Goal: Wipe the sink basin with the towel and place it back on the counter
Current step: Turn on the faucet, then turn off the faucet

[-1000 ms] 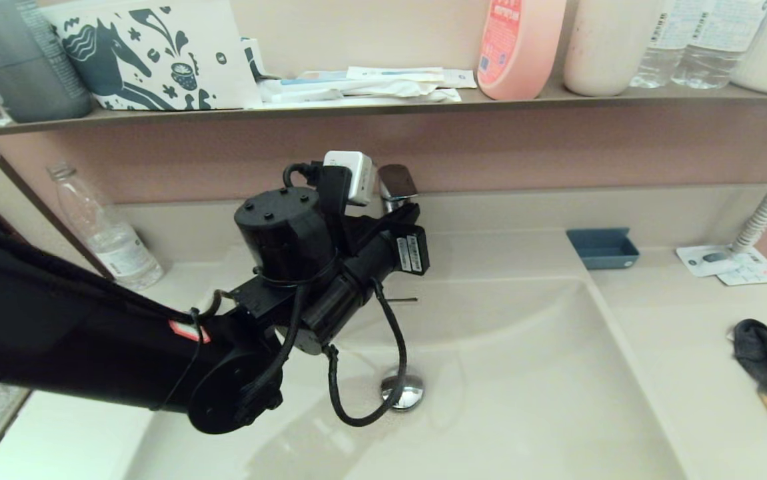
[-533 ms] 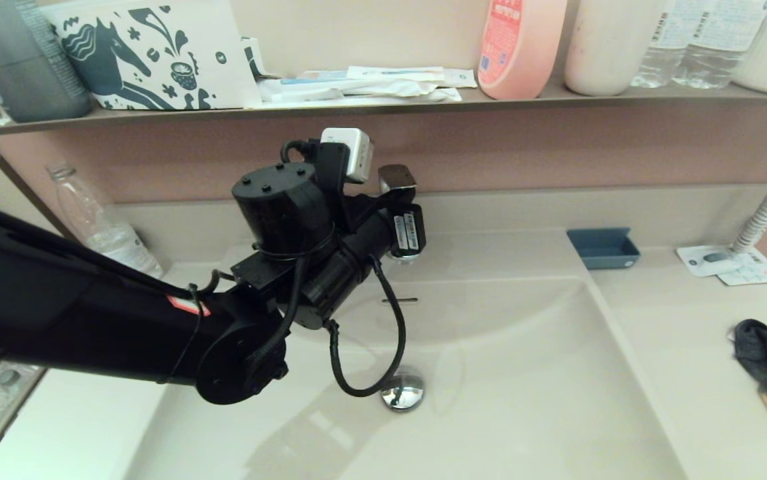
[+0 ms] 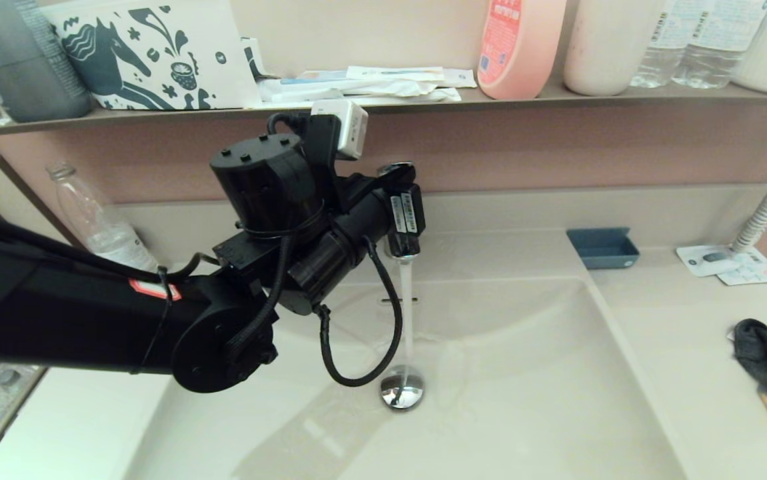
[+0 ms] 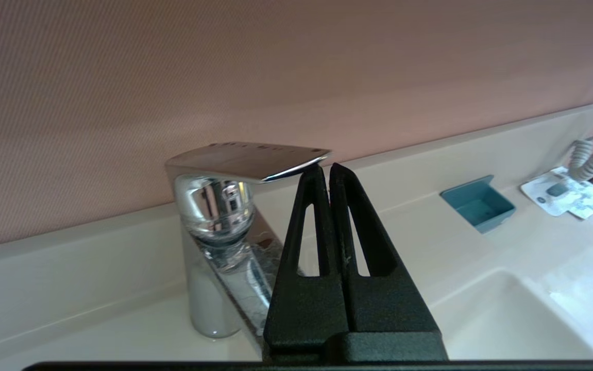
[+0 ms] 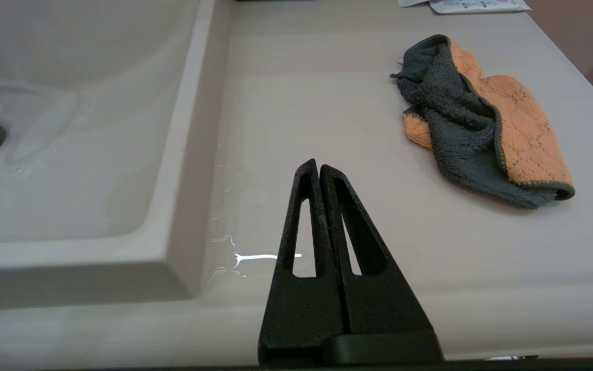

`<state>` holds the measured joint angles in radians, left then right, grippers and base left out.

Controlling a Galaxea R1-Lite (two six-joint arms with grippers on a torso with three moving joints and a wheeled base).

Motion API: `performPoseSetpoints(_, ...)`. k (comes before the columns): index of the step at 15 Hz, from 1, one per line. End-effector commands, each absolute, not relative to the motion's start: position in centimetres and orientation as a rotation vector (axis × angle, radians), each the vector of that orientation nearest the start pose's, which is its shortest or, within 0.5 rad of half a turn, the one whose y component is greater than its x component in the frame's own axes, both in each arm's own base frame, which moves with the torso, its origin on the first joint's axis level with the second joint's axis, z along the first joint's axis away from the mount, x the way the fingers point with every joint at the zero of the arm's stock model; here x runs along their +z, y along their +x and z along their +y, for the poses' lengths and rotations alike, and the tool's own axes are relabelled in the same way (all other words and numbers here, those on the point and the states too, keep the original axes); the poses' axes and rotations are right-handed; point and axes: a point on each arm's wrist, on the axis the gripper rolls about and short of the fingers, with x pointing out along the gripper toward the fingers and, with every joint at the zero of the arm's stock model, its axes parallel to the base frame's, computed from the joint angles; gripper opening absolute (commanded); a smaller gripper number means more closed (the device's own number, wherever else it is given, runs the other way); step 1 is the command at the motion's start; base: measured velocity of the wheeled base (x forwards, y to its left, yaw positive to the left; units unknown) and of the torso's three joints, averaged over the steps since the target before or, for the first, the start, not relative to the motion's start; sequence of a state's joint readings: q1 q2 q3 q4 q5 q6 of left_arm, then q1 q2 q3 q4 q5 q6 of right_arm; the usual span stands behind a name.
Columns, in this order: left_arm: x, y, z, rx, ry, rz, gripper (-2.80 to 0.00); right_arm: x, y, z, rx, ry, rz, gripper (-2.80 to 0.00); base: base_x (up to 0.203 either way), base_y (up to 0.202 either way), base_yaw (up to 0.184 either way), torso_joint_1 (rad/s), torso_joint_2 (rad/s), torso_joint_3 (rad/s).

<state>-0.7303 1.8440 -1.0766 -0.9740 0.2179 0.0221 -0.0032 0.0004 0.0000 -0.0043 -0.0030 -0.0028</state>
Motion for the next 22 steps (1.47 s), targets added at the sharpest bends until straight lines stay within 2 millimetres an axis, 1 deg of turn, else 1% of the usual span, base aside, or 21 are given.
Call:
performPoseSetpoints(1, 24.5, 26.7, -23.4, -0.507, -0.079, -0.199, -2.8, 7.6, -2.3, 0.0, -0.006, -0.003, -0.005, -2.8, 0.0, 0.0, 0.0, 0.0, 0.0, 0.0)
performPoseSetpoints(3, 23.9, 26.3, -22.9, -0.507, -0.068, -0.176, -2.8, 7.6, -2.3, 0.0, -0.006, -0.003, -0.005, -2.8, 0.0, 0.0, 0.0, 0.0, 0.0, 0.0)
performPoseSetpoints(6, 22.1, 25.2, -21.7, -0.506, -0.048, -0.109, -2.8, 7.6, -2.3, 0.0, -0.006, -0.003, -0.005, -2.8, 0.0, 0.0, 0.0, 0.0, 0.0, 0.0)
performPoseSetpoints(7, 22.1, 24.8, -21.3, -0.509, -0.05, -0.107, -2.8, 7.6, -2.3, 0.0, -0.006, -0.003, -0.005, -2.8, 0.0, 0.0, 0.0, 0.0, 0.0, 0.0)
performPoseSetpoints(10, 23.0, 25.7, -19.4, -0.487, -0.052, -0.133, -2.8, 7.6, -2.3, 0.0, -0.006, -0.003, -0.005, -2.8, 0.0, 0.0, 0.0, 0.0, 0.0, 0.0)
performPoseSetpoints(12, 23.7, 26.1, -18.8, -0.483, -0.054, -0.153, -2.8, 7.6, -2.3, 0.0, -0.006, -0.003, -0.005, -2.8, 0.0, 0.0, 0.0, 0.0, 0.0, 0.0)
performPoseSetpoints(15, 24.8, 26.8, -18.8, -0.484, -0.059, -0.177, -2.8, 7.6, -2.3, 0.0, -0.006, -0.003, -0.005, -2.8, 0.0, 0.0, 0.0, 0.0, 0.0, 0.0)
performPoseSetpoints(18, 26.5, 27.2, -19.5, -0.499, -0.07, -0.204, -2.8, 7.6, -2.3, 0.0, -0.006, -0.003, -0.006, -2.8, 0.0, 0.0, 0.0, 0.0, 0.0, 0.0)
performPoseSetpoints(19, 26.8, 27.2, -19.9, -0.507, -0.071, -0.203, -2.8, 7.6, -2.3, 0.0, -0.006, -0.003, -0.005, -2.8, 0.0, 0.0, 0.0, 0.0, 0.0, 0.0)
performPoseSetpoints(22, 26.5, 27.9, -20.8, -0.516, -0.064, -0.197, -2.8, 7.6, -2.3, 0.0, -0.006, -0.003, -0.005, -2.8, 0.0, 0.0, 0.0, 0.0, 0.0, 0.0)
